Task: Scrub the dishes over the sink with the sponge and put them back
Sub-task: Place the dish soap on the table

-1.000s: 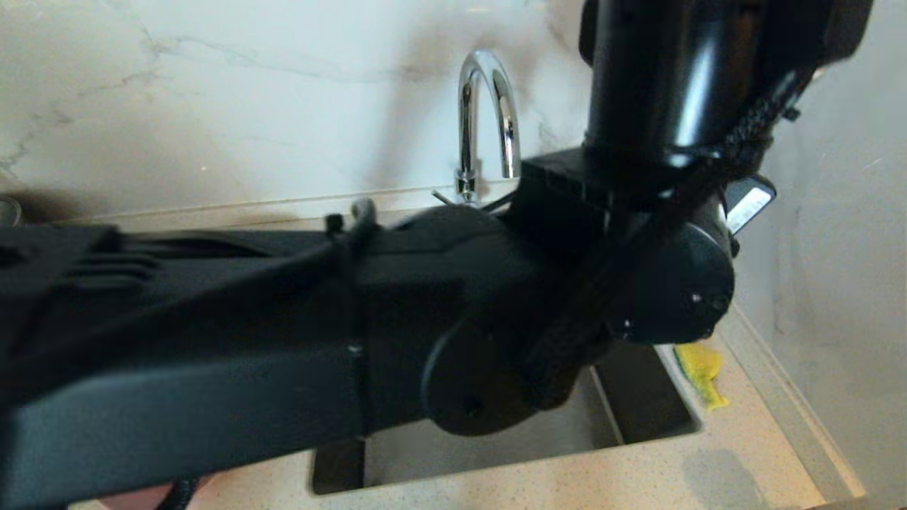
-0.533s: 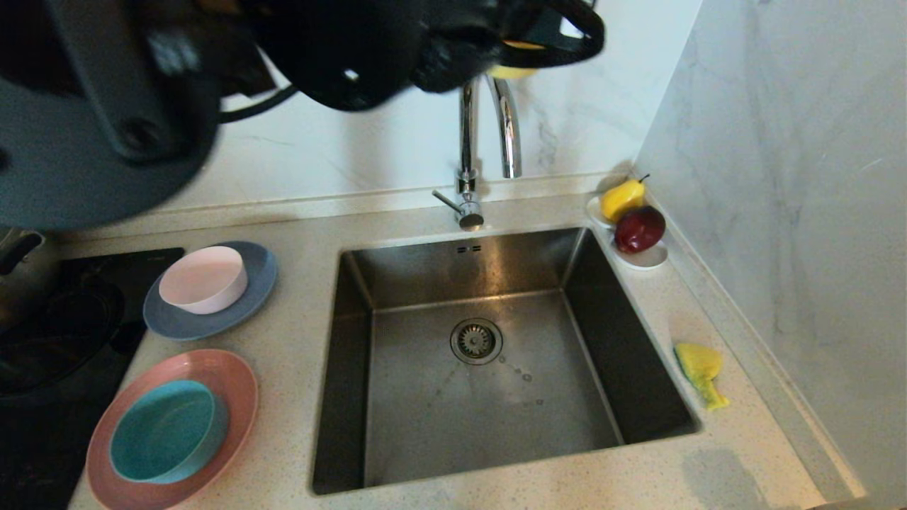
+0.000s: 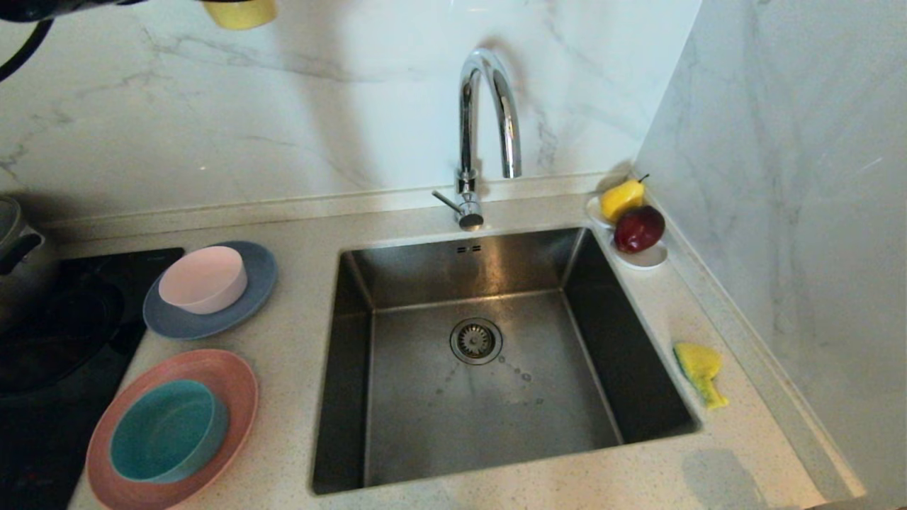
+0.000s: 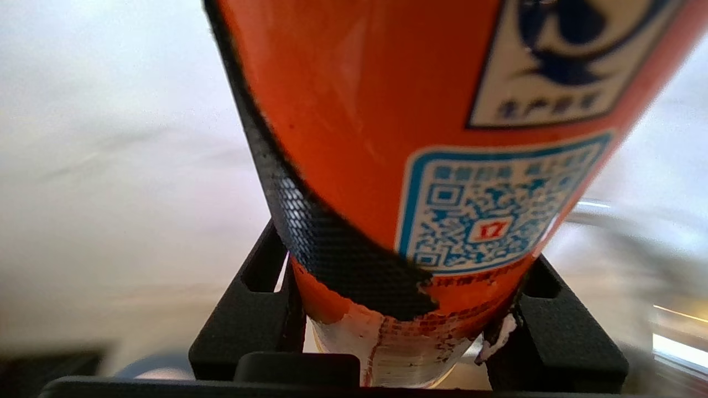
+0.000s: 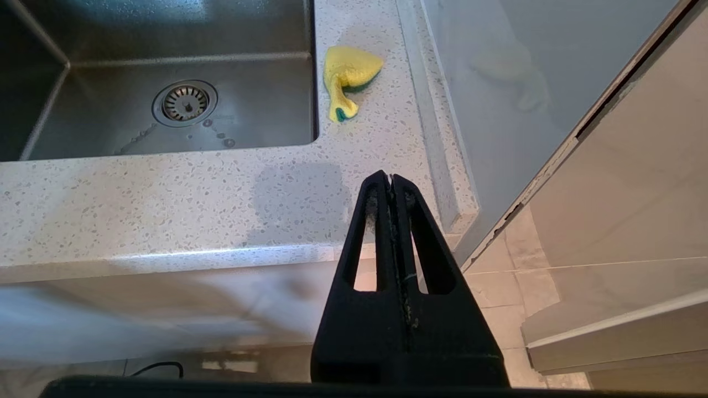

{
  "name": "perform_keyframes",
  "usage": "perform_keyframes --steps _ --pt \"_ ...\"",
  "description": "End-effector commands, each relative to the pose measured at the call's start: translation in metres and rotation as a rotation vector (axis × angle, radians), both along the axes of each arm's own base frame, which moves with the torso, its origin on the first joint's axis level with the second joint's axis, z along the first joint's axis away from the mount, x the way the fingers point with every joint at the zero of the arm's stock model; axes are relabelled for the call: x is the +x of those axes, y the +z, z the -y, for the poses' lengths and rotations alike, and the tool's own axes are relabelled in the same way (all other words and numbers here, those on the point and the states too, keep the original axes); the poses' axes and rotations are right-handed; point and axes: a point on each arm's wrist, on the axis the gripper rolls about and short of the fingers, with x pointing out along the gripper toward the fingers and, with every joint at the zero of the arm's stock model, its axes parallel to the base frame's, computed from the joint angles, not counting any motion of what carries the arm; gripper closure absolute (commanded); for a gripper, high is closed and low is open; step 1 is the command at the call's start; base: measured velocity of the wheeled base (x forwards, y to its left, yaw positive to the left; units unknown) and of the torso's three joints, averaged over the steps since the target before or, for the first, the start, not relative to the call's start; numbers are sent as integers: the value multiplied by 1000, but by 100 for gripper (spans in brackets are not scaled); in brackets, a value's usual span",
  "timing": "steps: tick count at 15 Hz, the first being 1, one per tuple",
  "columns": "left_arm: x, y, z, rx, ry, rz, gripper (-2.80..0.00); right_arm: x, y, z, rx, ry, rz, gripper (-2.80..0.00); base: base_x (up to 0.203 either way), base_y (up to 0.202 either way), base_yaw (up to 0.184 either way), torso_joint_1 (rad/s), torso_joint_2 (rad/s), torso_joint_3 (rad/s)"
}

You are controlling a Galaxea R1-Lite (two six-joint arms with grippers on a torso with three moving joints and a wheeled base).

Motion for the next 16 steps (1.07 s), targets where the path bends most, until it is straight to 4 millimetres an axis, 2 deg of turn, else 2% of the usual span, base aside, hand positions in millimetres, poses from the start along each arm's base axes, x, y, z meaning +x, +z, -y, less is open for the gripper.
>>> perform_keyframes --steps 1,4,8,11,16 --pt "21 -23 -38 -39 139 -72 0 0 0 0 0 1 1 0 0 0 0 0 0 0" --pt "45 -65 -51 -29 210 -198 0 0 0 0 0 1 0 0 0 0 0 0 0 0" --pt "86 -107 -48 -81 288 -289 0 0 0 0 0 0 1 0 0 0 0 0 0 0" --pt "116 -139 -50 -137 396 -318 0 0 0 0 0 0 1 0 0 0 0 0 0 0" --pt "171 -194 -72 -177 496 -274 0 0 0 0 0 1 1 0 0 0 0 0 0 0"
